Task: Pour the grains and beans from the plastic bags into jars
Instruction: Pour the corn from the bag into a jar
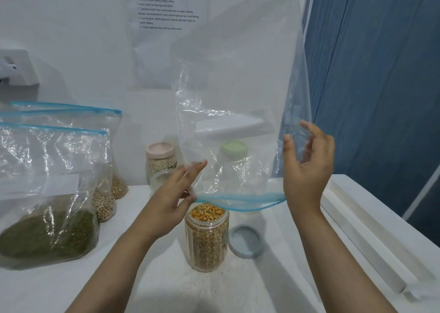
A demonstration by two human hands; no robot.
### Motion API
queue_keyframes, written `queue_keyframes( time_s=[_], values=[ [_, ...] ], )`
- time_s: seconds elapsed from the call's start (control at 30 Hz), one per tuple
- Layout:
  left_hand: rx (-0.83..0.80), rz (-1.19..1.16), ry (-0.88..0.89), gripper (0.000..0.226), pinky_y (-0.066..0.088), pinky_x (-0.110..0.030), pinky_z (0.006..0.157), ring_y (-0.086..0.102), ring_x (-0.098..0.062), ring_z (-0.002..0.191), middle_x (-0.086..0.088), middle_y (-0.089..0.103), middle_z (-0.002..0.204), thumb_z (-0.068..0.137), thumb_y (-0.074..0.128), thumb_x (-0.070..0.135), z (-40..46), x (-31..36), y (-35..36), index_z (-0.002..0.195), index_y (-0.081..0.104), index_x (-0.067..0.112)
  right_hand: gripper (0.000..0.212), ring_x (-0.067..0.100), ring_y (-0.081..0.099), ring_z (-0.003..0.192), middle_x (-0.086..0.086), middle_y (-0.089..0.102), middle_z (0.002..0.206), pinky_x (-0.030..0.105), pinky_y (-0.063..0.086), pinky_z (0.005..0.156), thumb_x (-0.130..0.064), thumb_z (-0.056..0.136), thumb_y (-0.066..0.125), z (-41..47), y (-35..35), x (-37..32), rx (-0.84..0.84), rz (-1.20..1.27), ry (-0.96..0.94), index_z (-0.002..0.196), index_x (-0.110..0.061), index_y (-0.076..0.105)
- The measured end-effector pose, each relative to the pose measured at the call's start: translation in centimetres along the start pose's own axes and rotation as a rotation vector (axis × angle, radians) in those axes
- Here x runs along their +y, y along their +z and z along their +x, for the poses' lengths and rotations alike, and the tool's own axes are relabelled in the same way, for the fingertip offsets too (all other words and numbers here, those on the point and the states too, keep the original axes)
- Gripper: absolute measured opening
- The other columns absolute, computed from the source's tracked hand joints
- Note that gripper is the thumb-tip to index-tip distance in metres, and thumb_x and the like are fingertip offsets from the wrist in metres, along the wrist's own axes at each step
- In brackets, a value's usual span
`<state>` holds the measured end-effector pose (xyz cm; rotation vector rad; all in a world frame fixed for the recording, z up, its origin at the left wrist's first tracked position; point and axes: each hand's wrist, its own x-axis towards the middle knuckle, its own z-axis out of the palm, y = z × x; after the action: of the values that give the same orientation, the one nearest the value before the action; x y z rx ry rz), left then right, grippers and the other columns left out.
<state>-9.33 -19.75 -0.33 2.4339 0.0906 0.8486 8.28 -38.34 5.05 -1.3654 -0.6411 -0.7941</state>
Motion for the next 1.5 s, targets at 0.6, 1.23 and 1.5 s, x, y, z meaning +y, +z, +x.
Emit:
queue_keyframes(
  time_s=[0.6, 1.23, 1.5],
  values=[
    [0.402, -0.45, -0.345, 0.017, 0.043, -0.014, 0.083, 0.056, 0.006, 0.094, 0.026, 0.065, 0.106, 0.101, 0.053, 0.029, 0.3, 0.7, 1.4, 0.109, 0.067, 0.036, 0.016, 0.001, 0.055, 0.077, -0.007, 0.063, 0.092, 0.007, 0.04, 0.07, -0.016, 0.097, 0.062, -2.1, -2.8, -1.3, -0.307, -0.035, 0.165, 0.104, -0.029, 0.069],
    [0.62, -1.221, -0.439, 0.021, 0.05, -0.023, 0.078, 0.062, -0.011, 0.088, 0.0, 0.068, 0.099, 0.102, 0.048, 0.022, 7.3, 5.5, 1.9, 0.119, 0.061, 0.021, 0.015, 0.014, 0.044, 0.092, -0.003, 0.053, 0.099, 0.024, 0.039, 0.078, -0.015, 0.091, 0.051, 2.9, -9.0, -0.4, -0.269, -0.255, -0.048, 0.085, -0.015, 0.065],
    [0.356, -0.669, -0.416, 0.055, 0.031, -0.028, 0.109, 0.041, -0.01, 0.134, 0.009, 0.044, 0.144, 0.101, 0.053, 0.036, 13.8, 9.8, 12.2, 0.15, 0.028, 0.039, 0.013, 0.018, 0.037, 0.05, -0.002, 0.044, 0.054, 0.026, 0.031, 0.047, -0.015, 0.089, 0.057, 10.7, -11.3, 12.3, -0.213, -0.045, 0.738, 0.076, -0.014, 0.057]
  ],
)
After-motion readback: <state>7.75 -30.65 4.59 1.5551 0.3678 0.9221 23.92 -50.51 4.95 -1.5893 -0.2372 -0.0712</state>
